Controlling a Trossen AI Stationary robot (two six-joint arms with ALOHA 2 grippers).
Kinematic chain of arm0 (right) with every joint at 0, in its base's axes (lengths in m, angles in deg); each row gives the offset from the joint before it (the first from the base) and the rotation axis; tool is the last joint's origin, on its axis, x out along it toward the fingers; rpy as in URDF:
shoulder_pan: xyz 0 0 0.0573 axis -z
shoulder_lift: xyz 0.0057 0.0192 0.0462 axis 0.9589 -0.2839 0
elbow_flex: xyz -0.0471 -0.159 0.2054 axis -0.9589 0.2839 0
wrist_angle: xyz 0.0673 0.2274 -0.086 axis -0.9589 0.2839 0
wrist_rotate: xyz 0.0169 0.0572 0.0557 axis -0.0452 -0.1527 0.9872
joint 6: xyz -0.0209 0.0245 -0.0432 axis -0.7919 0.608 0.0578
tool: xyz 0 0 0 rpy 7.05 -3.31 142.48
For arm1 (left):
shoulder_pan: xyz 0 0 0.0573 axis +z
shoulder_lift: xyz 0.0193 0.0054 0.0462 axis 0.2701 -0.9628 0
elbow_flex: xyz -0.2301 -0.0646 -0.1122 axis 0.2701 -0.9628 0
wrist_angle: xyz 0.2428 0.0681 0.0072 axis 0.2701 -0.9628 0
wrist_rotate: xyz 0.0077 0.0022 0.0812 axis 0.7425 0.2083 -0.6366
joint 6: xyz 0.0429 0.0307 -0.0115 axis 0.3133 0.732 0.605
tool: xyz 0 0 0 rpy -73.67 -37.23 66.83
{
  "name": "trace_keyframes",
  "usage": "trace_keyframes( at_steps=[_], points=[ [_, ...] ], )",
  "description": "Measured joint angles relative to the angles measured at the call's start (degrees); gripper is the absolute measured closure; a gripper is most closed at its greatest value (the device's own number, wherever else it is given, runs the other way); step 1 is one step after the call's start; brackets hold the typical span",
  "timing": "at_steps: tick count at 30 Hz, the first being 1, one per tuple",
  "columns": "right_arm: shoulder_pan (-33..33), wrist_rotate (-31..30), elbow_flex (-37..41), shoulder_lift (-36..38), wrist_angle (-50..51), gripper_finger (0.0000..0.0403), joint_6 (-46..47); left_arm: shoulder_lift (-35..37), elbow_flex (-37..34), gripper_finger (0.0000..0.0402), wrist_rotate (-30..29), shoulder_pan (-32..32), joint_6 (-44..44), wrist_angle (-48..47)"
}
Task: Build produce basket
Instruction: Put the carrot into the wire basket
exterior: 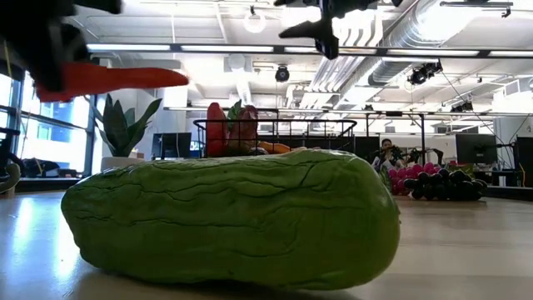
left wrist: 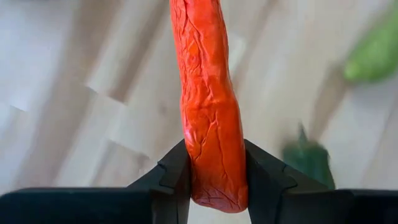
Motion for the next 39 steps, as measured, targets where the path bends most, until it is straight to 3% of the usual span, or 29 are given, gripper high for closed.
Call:
trace_keyframes(
  at_steps=[10,17,26,39],
  points=[
    [1.83,-2.99,0.0,0.0,4.64,0.0187,-1.39,5.63,0.01,0.0304,-0.02,16.3,9.88,2.26],
    [4.35,-2.97,0.0,0.17,4.69,0.0187,-2.67,6.61,0.01,0.0303,2.54,28.75,15.79,10.28],
    [7.64,-2.71,0.0,0.61,5.18,0.0187,-4.29,6.61,0.01,0.0303,7.91,42.09,16.49,23.3],
    [10.86,-2.58,0.0,0.61,11.64,0.0187,-5.7,3.0,0.1,0.0303,10.43,51.62,15.36,32.89]
  ],
)
